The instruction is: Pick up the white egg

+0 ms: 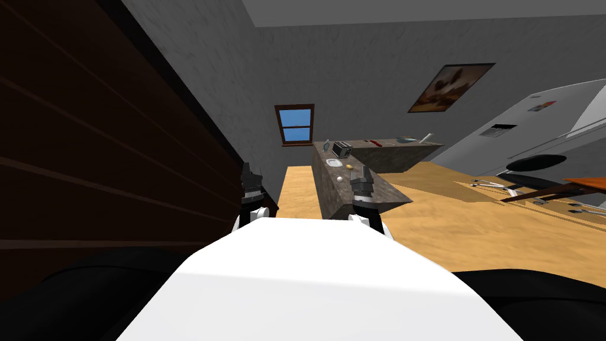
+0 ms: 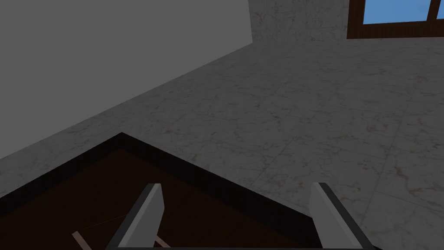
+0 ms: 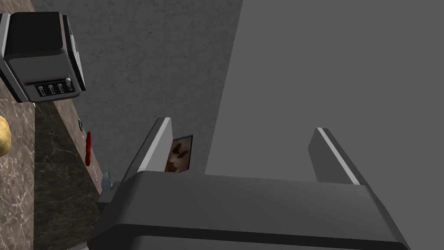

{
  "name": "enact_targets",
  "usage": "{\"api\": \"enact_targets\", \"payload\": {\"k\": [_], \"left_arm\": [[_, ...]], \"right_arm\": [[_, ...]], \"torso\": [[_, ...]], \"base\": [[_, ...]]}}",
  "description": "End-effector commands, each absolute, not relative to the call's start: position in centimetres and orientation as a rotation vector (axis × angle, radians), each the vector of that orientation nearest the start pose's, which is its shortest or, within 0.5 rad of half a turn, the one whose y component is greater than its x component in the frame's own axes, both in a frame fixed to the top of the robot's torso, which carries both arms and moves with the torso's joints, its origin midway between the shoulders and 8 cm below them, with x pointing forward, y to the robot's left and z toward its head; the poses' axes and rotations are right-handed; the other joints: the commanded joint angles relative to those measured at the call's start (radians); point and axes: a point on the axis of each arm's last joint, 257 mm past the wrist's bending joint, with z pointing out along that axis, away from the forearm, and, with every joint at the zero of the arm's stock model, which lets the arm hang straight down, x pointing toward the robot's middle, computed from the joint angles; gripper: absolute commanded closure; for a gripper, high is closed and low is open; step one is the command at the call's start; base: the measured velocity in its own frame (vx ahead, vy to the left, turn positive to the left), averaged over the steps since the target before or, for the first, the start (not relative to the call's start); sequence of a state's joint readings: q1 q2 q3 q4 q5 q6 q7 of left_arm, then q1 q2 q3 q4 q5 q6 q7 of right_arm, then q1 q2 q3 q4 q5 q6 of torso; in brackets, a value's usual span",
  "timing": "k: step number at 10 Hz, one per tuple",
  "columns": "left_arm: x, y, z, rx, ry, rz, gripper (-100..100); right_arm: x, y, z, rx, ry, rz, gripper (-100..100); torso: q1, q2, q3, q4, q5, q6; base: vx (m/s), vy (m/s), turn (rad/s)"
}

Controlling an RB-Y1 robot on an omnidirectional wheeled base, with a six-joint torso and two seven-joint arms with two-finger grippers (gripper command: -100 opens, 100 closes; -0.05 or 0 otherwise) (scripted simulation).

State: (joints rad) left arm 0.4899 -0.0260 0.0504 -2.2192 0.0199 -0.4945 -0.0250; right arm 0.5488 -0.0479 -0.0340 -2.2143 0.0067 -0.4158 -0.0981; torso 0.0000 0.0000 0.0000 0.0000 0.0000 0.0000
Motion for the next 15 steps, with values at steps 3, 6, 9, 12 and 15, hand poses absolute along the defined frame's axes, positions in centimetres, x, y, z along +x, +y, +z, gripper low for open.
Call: {"api": "enact_targets", "payload": {"k": [3,6,9,12,15], "left_arm": [[35.3,30.4,0.0,-0.721,0.618,-1.230,0],[35.3,30.4,0.0,-0.721,0.618,-1.230,0],[35.3,30.4,0.0,-0.721,0.618,-1.230,0],[35.3,30.4,0.0,-0.721,0.618,-1.230,0],[35.3,30.4,0.0,-0.721,0.618,-1.230,0]], "right_arm": [[37.0,-30.4,-4.6,0.885,0.760,1.351,-100],[38.2,-31.1,-5.9,0.982,0.768,1.425,-100],[39.2,-31.8,-7.1,1.073,0.769,1.484,-100],[40.3,-32.7,-8.4,1.176,0.762,1.544,-100],[41.0,-33.2,-9.3,1.257,0.746,1.590,-100]], "torso": [[-0.001,-0.001,-0.001,0.000,0.000,0.000],[0.000,-0.002,-0.001,0.000,0.000,0.000],[0.001,-0.001,-0.001,0.000,0.000,0.000],[0.001,-0.002,-0.001,0.000,0.000,0.000],[0.000,-0.002,-0.001,-0.001,0.000,0.000]], "base": [[0.014,-0.005,-0.019],[0.024,0.006,-0.025],[0.021,0.018,-0.022],[0.029,0.018,-0.027],[0.026,0.011,-0.021]]}}
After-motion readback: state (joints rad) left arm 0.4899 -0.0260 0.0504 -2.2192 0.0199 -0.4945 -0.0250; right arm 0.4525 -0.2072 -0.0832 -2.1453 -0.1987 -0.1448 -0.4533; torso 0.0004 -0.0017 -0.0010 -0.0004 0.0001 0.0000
